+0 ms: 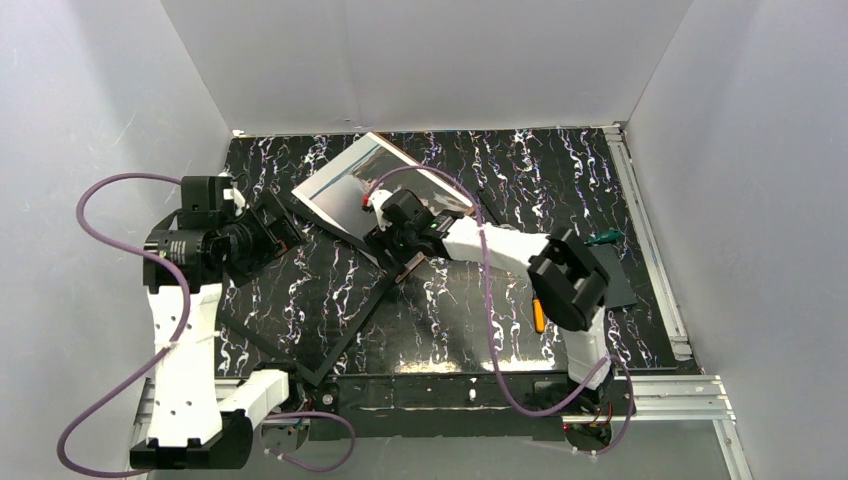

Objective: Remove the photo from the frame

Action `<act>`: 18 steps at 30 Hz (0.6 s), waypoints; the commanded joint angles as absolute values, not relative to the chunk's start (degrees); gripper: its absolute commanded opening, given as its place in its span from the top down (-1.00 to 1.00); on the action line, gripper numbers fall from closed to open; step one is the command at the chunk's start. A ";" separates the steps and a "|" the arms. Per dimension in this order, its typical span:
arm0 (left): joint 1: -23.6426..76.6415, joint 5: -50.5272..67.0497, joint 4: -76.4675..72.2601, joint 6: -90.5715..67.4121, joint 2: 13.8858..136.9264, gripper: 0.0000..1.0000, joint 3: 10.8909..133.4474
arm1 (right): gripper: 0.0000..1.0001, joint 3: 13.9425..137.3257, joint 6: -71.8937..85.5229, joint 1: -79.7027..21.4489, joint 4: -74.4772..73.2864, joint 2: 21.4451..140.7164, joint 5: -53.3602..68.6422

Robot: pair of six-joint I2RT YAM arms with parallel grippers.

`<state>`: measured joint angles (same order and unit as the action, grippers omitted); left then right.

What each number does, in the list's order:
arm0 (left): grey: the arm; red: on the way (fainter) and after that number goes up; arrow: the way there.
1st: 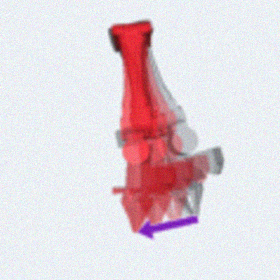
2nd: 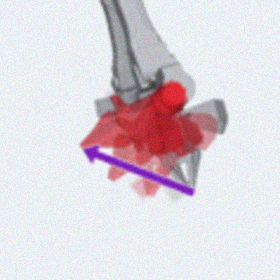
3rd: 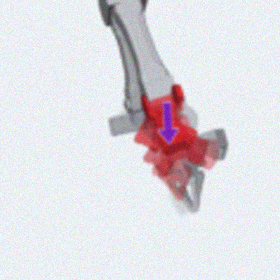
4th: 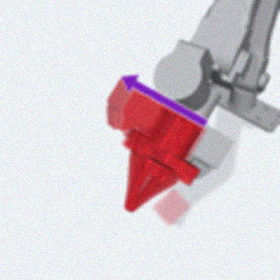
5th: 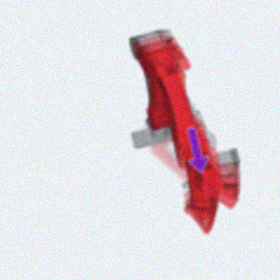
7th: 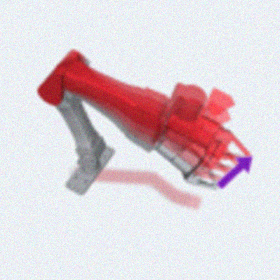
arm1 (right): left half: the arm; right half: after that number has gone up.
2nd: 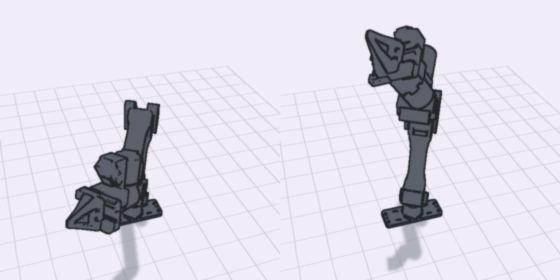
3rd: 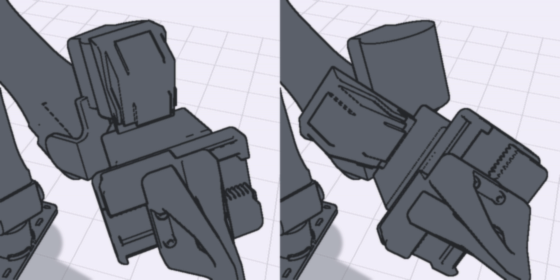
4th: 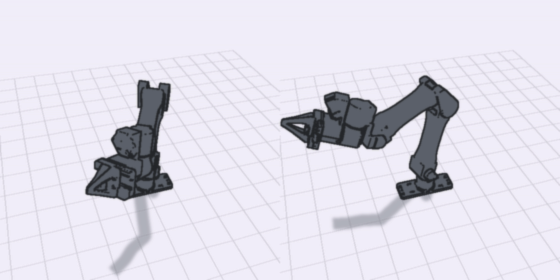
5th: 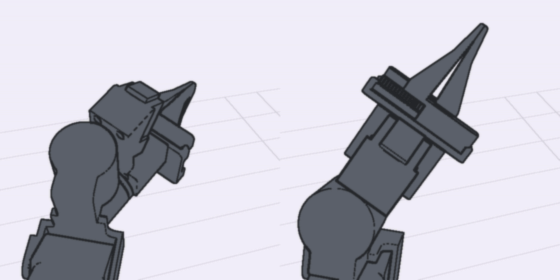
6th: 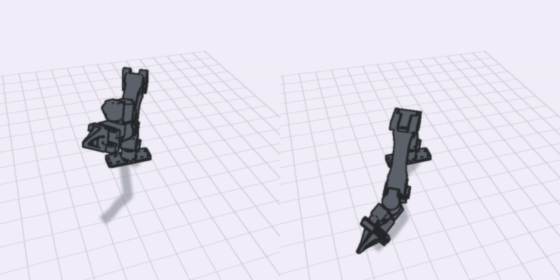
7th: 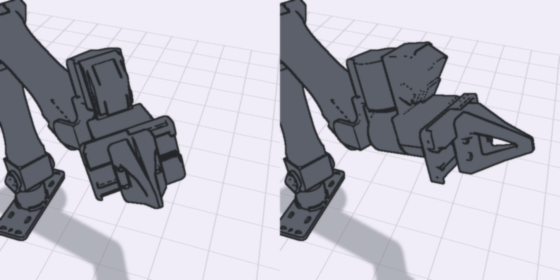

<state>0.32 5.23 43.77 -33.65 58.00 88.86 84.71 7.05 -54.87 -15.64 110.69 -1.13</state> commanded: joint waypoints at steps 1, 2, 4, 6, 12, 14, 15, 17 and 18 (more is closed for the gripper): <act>0.26 9.95 45.32 -33.96 58.46 -0.96 86.83 | -0.49 90.55 1.68 -55.02 -15.25 115.83 -2.48; 0.22 10.08 45.14 -33.95 58.57 -0.96 86.51 | -0.47 90.97 1.66 -55.03 -14.88 116.85 -3.28; 0.25 10.17 44.90 -33.87 58.79 -0.96 86.13 | -0.42 91.66 1.50 -55.02 -14.18 118.57 -4.95; 0.26 10.27 44.93 -33.75 58.89 -0.96 86.02 | -0.37 92.03 0.77 -55.02 -13.64 119.93 -5.91; 0.23 10.20 44.91 -33.29 58.90 -0.96 86.12 | 0.14 92.46 0.17 -55.04 -13.71 122.43 -6.45; 0.24 10.26 44.92 -33.32 58.89 -0.96 86.19 | 0.32 91.77 0.17 -55.11 -12.93 121.93 -6.93; 0.30 10.32 44.91 -33.32 58.89 -0.96 86.19 | 0.39 91.46 0.18 -55.11 -12.70 121.42 -7.36; 0.26 10.29 44.91 -33.38 58.80 -0.96 86.05 | 0.52 91.59 0.15 -55.01 -13.13 120.32 -7.94; 0.26 10.21 44.91 -33.44 58.75 -0.96 85.96 | 0.59 91.92 0.16 -55.02 -13.61 119.45 -7.98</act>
